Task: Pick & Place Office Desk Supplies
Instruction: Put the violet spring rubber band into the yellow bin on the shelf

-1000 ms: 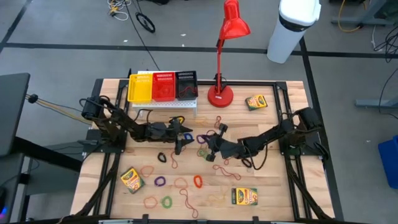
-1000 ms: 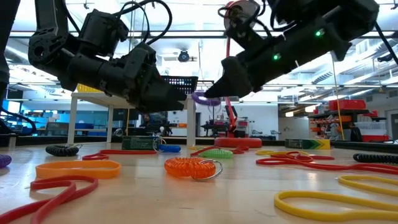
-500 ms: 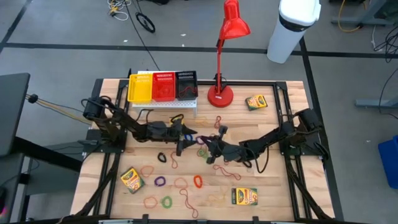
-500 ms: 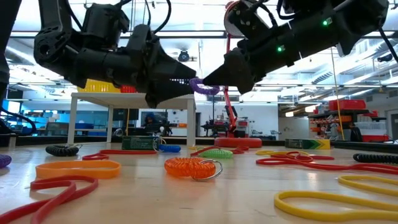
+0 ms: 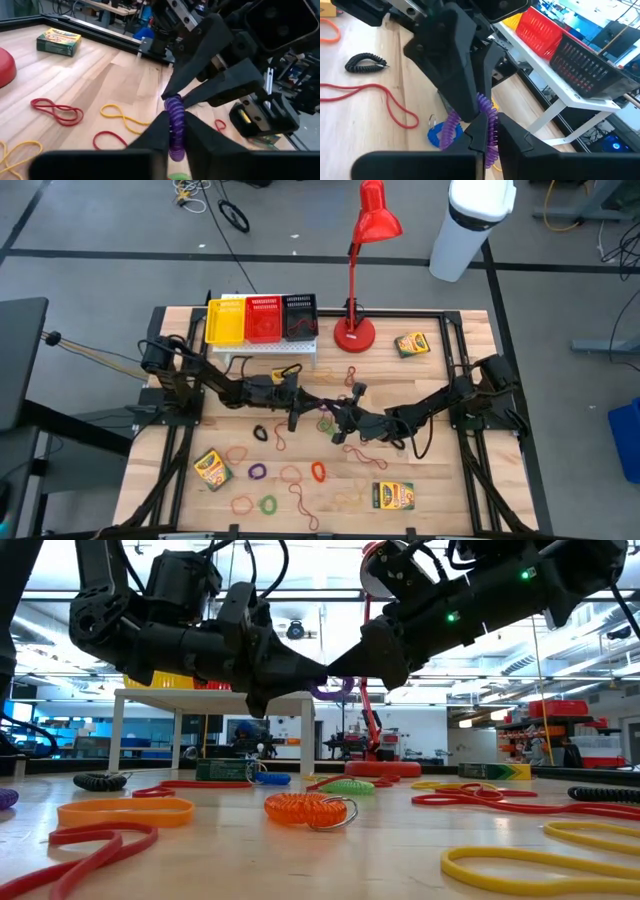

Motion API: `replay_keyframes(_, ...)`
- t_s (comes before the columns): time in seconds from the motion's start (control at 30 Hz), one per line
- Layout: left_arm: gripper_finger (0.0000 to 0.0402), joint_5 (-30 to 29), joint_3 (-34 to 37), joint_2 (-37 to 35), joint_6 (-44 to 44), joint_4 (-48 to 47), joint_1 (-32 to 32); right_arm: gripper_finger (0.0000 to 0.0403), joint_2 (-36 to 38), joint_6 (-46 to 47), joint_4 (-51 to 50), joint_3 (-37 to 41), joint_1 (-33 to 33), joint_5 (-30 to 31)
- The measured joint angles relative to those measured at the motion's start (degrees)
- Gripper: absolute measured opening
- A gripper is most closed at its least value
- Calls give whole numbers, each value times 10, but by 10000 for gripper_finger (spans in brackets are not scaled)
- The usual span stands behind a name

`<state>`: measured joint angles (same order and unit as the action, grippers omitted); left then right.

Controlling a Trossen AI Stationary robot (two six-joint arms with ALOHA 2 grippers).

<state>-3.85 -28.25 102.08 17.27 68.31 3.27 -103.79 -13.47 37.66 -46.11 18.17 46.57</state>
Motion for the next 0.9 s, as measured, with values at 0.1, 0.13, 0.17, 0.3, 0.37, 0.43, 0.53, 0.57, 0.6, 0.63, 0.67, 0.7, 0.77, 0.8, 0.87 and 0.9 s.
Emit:
replay_keyframes(0.1, 24, -7, 0, 0, -8, -15, -2, 51, 0, 16, -1, 0, 0, 6)
replay_keyframes(0.13, 25, -9, 0, 0, -8, -19, -4, 63, 0, 23, -1, 0, 0, 16)
replay_keyframes(0.17, 29, -15, 0, 0, -8, -24, -7, 77, 0, 29, -1, 0, 0, 28)
replay_keyframes(0.3, 39, -47, 2, -6, -17, -56, -13, 144, 0, 51, 0, 0, 2, 88)
replay_keyframes(0.37, 35, -65, 6, -15, -29, -69, -14, 176, 0, 47, 0, 0, 3, 107)
replay_keyframes(0.43, 29, -72, 15, -27, -35, -75, -14, 201, 0, 38, -1, 0, 3, 115)
replay_keyframes(0.53, 26, -96, 33, -54, -42, -79, -14, 215, 0, 36, -6, 0, 3, 119)
replay_keyframes(0.57, 27, -107, 39, -65, -46, -83, -14, 213, 0, 36, -8, 0, 3, 119)
replay_keyframes(0.6, 27, -119, 45, -77, -49, -89, -13, 206, 0, 41, -13, 0, 3, 118)
replay_keyframes(0.63, 27, -132, 52, -94, -53, -104, -11, 196, 0, 42, -17, 0, 3, 117)
replay_keyframes(0.67, 27, -148, 58, -111, -56, -118, -9, 182, 0, 42, -18, 0, 2, 115)
replay_keyframes(0.7, 27, -164, 62, -128, -60, -131, -5, 165, 0, 44, -18, 0, 2, 113)
replay_keyframes(0.77, 26, -207, 71, -170, -73, -171, 6, 126, 0, 44, -19, 0, 2, 96)
replay_keyframes(0.8, 26, -228, 71, -192, -79, -193, 13, 103, 0, 46, -22, 0, 2, 82)
replay_keyframes(0.87, 26, -275, 70, -238, -94, -242, 30, 55, 0, 47, -27, 0, 2, 53)
replay_keyframes(0.9, 27, -296, 70, -261, -102, -259, 39, 31, 0, 47, -27, 0, 1, 40)
